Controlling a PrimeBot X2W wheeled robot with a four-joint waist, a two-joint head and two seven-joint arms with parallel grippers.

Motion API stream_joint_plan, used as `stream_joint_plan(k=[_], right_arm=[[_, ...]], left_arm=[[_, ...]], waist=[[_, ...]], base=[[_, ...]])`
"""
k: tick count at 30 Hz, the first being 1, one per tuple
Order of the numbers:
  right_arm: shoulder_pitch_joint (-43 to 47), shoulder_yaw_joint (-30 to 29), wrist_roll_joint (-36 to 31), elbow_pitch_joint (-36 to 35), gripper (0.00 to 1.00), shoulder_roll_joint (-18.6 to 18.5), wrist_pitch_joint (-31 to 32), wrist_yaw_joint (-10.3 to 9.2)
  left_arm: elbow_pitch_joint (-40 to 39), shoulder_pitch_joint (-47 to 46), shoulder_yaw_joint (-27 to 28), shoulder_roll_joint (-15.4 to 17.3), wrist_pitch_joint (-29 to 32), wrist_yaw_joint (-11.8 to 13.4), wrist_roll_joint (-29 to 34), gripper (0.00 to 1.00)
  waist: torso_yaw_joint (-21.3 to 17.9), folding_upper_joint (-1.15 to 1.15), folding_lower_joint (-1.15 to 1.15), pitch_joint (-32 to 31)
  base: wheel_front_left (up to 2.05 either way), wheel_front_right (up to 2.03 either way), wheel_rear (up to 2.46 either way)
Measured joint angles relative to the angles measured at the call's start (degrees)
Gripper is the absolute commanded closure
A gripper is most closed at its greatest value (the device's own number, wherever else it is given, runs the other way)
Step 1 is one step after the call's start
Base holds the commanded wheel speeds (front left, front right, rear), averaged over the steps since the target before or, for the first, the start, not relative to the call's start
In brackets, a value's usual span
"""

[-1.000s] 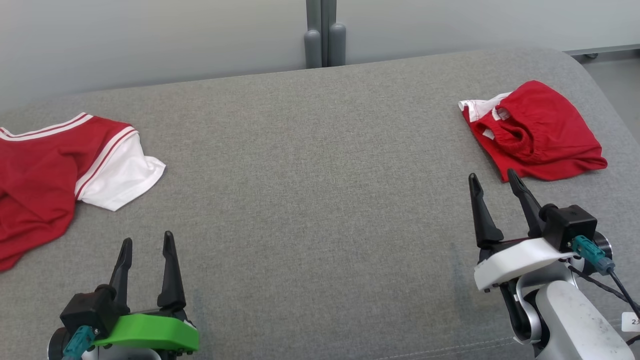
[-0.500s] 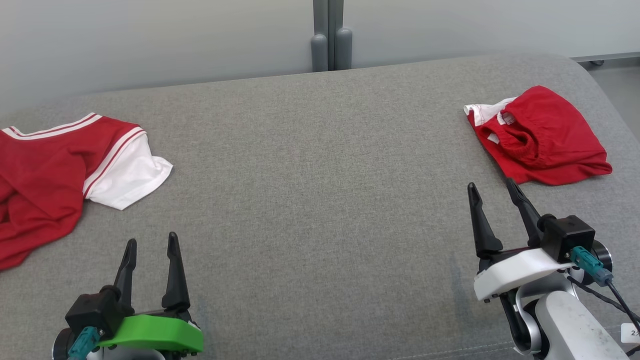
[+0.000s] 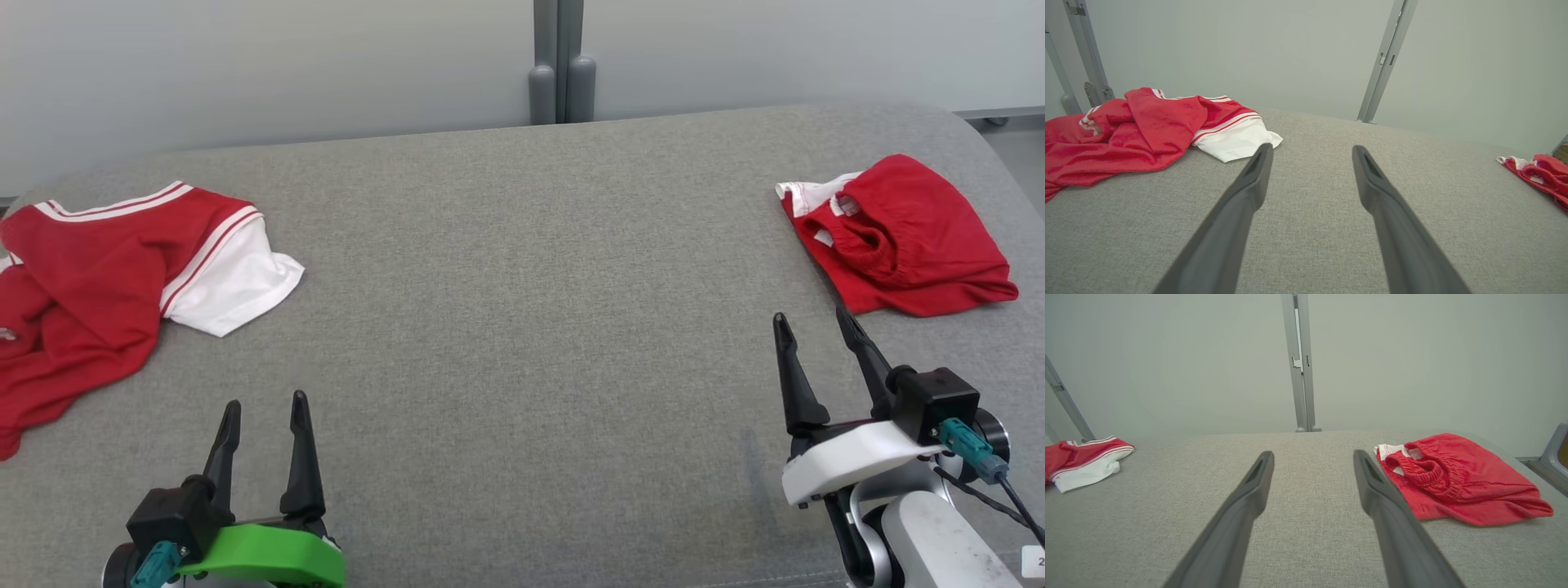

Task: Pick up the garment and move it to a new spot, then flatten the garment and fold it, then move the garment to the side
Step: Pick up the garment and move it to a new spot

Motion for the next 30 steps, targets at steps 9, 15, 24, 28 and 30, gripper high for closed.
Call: stream_joint_plan(k=[9,15,24,28,30], right_arm=[[0.1,0.5,-0.7,-1.0,0.00,-0.4,0.0,0.07],[0.0,2.5,-0.7,-1.0,0.00,-0.2,0.0,1.12],[-0.3,4.2,-1.0,-0.7,0.00,0.2,0.0,2.14],[-0.2,3.0,-1.0,-0.7,0.00,0.2,0.0,1.98],[-0.2,2.6,-1.0,-0.8,0.00,0.2,0.0,1.97]], left_arm=[[-0.1,0.0,-0.5,-0.1,0.0,0.0,1.0,0.00],[-0.6,0.0,1.0,-0.2,0.0,0.0,1.0,0.00],[-1.8,2.0,2.4,-0.2,-0.2,0.0,1.3,0.00],[-1.7,2.0,1.1,-0.2,-0.2,0.0,1.4,0.00],[-1.8,2.0,0.8,-0.3,-0.2,0.0,1.5,0.00]], waist=[[4.2,0.00,0.00,-0.4],[7.6,0.00,0.00,-0.6],[15.0,0.00,0.00,-1.1],[18.0,0.00,0.00,-1.2],[19.5,0.00,0.00,-1.2]], base=[[0.00,0.00,0.00],[0.00,0.00,0.00],[0.00,0.00,0.00],[0.00,0.00,0.00],[0.00,0.00,0.00]])
